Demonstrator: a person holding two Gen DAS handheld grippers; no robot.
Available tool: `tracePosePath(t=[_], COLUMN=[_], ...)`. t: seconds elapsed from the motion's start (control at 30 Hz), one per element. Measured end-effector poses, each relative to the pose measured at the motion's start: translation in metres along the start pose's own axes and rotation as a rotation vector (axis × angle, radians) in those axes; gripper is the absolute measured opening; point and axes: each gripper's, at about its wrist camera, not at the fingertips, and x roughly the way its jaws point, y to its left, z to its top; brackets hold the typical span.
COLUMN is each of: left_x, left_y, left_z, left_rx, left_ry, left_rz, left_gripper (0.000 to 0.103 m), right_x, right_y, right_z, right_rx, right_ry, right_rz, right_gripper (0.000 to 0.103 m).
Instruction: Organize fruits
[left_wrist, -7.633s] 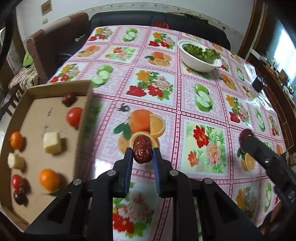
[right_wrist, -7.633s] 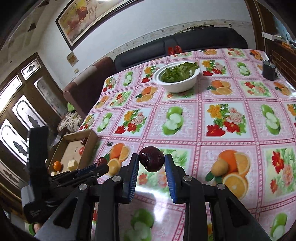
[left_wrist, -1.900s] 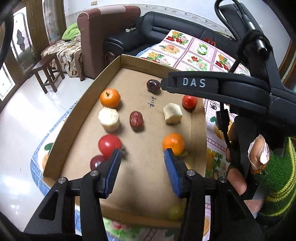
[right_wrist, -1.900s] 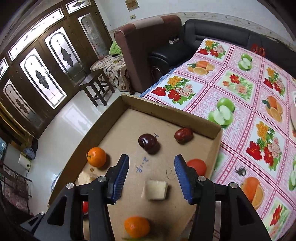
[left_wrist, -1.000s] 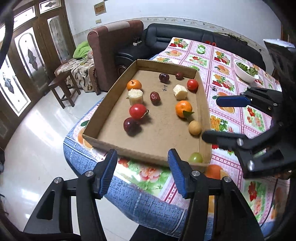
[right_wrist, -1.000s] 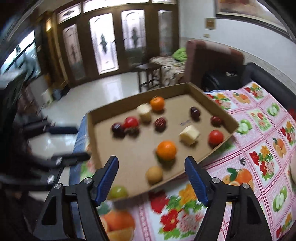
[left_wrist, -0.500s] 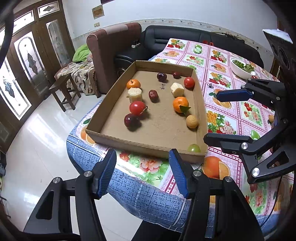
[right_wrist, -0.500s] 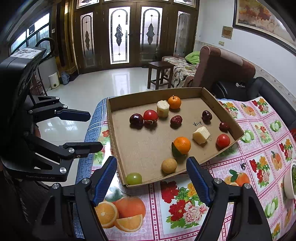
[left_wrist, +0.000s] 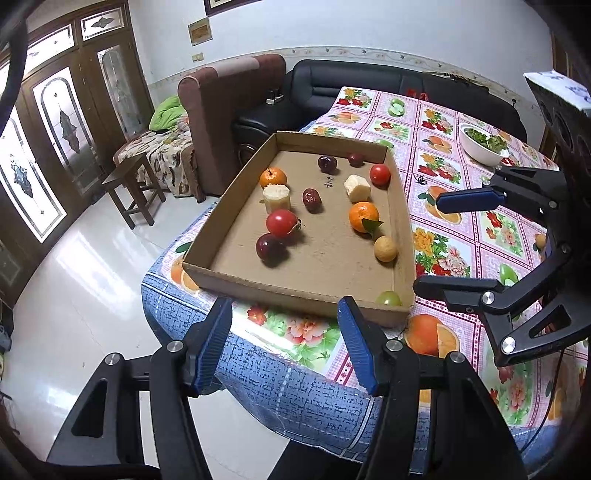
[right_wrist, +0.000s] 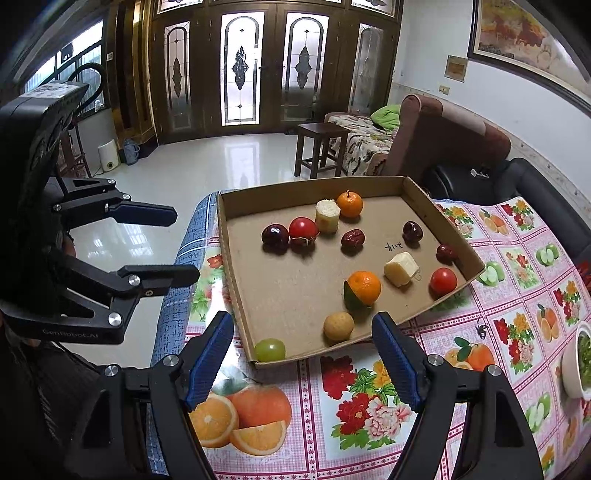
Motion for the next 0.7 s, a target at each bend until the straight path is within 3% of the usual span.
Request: tracePosePath(t=[0.7], left_x=[0.0055], left_y=[-0.0039], left_z=[-0.0008], left_rx=[0.015], left_ry=[0.019], left_rz=[-0.015], left_gripper=[0.059], right_x=[0.0084], right_y=[0.0013], right_z=[-0.0016], right_rx=[-0.011], right_ry=[0.030], right_rz=[0.009], right_gripper=[0.079])
